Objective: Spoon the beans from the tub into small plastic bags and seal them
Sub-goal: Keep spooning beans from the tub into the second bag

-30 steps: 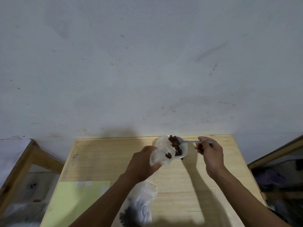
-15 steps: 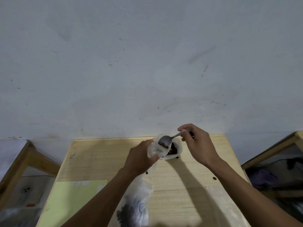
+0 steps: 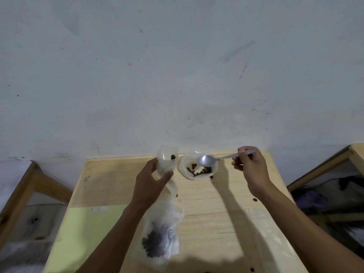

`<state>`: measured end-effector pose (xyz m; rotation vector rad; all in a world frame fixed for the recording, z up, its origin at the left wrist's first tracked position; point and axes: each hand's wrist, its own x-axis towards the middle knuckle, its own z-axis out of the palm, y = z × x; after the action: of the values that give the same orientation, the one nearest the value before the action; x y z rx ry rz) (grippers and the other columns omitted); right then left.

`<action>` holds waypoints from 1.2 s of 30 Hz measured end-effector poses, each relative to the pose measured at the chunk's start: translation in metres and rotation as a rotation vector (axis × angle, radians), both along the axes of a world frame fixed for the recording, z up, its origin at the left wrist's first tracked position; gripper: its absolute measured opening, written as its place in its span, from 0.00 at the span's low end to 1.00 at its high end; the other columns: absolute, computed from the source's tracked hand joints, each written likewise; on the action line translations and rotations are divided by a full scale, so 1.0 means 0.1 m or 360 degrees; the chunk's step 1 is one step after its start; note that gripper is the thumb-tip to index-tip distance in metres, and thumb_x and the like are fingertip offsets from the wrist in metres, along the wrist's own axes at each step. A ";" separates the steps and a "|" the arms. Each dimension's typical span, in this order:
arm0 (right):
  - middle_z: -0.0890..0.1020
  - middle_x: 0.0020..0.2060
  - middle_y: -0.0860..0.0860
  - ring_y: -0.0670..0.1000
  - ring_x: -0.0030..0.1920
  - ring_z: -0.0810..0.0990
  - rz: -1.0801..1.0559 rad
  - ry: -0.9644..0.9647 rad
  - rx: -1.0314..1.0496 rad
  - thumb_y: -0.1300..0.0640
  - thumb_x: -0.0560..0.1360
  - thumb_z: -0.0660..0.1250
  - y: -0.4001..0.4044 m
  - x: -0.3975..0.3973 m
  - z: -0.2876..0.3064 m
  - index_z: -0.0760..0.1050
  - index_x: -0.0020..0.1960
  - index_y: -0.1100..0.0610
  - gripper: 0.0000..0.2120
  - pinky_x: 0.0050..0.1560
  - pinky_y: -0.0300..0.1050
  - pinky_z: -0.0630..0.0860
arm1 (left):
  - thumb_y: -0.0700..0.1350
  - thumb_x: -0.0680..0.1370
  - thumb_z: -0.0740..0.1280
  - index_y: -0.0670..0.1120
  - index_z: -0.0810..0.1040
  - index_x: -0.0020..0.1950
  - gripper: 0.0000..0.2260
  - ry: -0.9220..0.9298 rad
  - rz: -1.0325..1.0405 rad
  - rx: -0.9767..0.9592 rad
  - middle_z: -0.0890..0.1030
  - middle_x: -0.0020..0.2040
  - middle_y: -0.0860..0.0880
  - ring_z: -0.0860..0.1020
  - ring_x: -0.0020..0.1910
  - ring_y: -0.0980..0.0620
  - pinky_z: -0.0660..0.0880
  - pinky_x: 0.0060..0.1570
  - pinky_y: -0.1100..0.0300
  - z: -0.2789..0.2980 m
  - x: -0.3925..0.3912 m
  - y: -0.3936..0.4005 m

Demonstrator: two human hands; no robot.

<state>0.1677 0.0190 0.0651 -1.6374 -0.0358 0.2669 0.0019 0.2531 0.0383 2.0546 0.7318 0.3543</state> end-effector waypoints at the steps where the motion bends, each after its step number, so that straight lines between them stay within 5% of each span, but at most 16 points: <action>1: 0.77 0.42 0.58 0.53 0.36 0.77 -0.0023 0.0113 -0.0018 0.61 0.82 0.60 -0.04 -0.03 -0.16 0.72 0.48 0.57 0.05 0.42 0.46 0.77 | 0.53 0.72 0.75 0.49 0.75 0.62 0.21 -0.0005 0.0018 -0.0012 0.80 0.56 0.56 0.77 0.55 0.58 0.70 0.51 0.70 -0.01 -0.04 0.01; 7: 0.77 0.39 0.60 0.53 0.36 0.77 -0.0097 0.0507 -0.0145 0.63 0.82 0.59 -0.23 -0.30 -0.92 0.74 0.46 0.61 0.07 0.39 0.46 0.76 | 0.53 0.72 0.75 0.49 0.74 0.63 0.23 0.0004 0.0072 -0.0080 0.79 0.58 0.56 0.77 0.57 0.56 0.71 0.56 0.62 -0.04 -0.23 -0.07; 13: 0.79 0.37 0.61 0.54 0.34 0.76 -0.0094 0.0578 -0.0232 0.66 0.80 0.60 -0.21 -0.38 -0.97 0.76 0.40 0.61 0.11 0.35 0.45 0.73 | 0.53 0.72 0.75 0.47 0.73 0.66 0.25 0.0055 0.0023 -0.0105 0.79 0.62 0.53 0.76 0.60 0.54 0.73 0.58 0.59 -0.06 -0.31 -0.16; 16: 0.79 0.41 0.62 0.54 0.34 0.77 -0.0165 0.0625 -0.0177 0.66 0.79 0.64 -0.19 -0.39 -0.95 0.71 0.50 0.62 0.02 0.30 0.42 0.76 | 0.53 0.72 0.75 0.47 0.72 0.67 0.26 0.0075 0.0000 -0.0083 0.78 0.64 0.51 0.75 0.60 0.55 0.73 0.58 0.58 -0.06 -0.31 -0.17; 23: 0.75 0.38 0.64 0.57 0.28 0.74 -0.0051 0.0907 -0.0121 0.62 0.81 0.61 -0.22 -0.44 -0.89 0.58 0.68 0.49 0.20 0.26 0.43 0.72 | 0.53 0.72 0.75 0.49 0.72 0.67 0.26 0.0069 -0.0027 -0.0070 0.78 0.63 0.53 0.75 0.59 0.57 0.72 0.58 0.60 -0.04 -0.26 -0.23; 26: 0.74 0.33 0.63 0.55 0.26 0.71 0.0049 0.0837 -0.0174 0.60 0.82 0.61 -0.20 -0.46 -0.81 0.59 0.67 0.45 0.19 0.26 0.43 0.69 | 0.53 0.72 0.75 0.49 0.73 0.66 0.25 0.0040 -0.0009 -0.0055 0.79 0.60 0.56 0.76 0.58 0.58 0.70 0.56 0.63 -0.02 -0.23 -0.23; 28: 0.77 0.30 0.59 0.54 0.25 0.74 0.0126 0.0652 -0.0273 0.56 0.80 0.66 -0.12 -0.46 -0.70 0.67 0.63 0.55 0.14 0.28 0.45 0.74 | 0.52 0.72 0.75 0.49 0.73 0.66 0.24 0.0015 0.0007 -0.0027 0.79 0.60 0.56 0.76 0.58 0.58 0.69 0.55 0.64 -0.01 -0.20 -0.24; 33: 0.82 0.41 0.51 0.45 0.42 0.81 0.0652 0.0241 -0.0072 0.53 0.71 0.76 0.29 -0.63 -0.21 0.80 0.59 0.55 0.18 0.47 0.40 0.78 | 0.52 0.72 0.75 0.51 0.73 0.63 0.22 -0.0065 -0.0049 0.0110 0.76 0.55 0.57 0.74 0.52 0.59 0.66 0.47 0.73 0.07 -0.06 -0.36; 36: 0.83 0.43 0.52 0.44 0.43 0.79 0.0546 0.0014 0.0022 0.58 0.72 0.76 0.48 -0.69 -0.02 0.80 0.58 0.56 0.15 0.49 0.36 0.77 | 0.52 0.71 0.75 0.54 0.73 0.61 0.21 -0.0076 -0.0173 0.0184 0.76 0.53 0.61 0.75 0.50 0.62 0.67 0.46 0.74 0.13 0.01 -0.44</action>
<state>0.0987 0.0673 0.0634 -1.6115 -0.3131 0.5346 0.0034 0.2092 0.0509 2.1769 0.5799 0.3899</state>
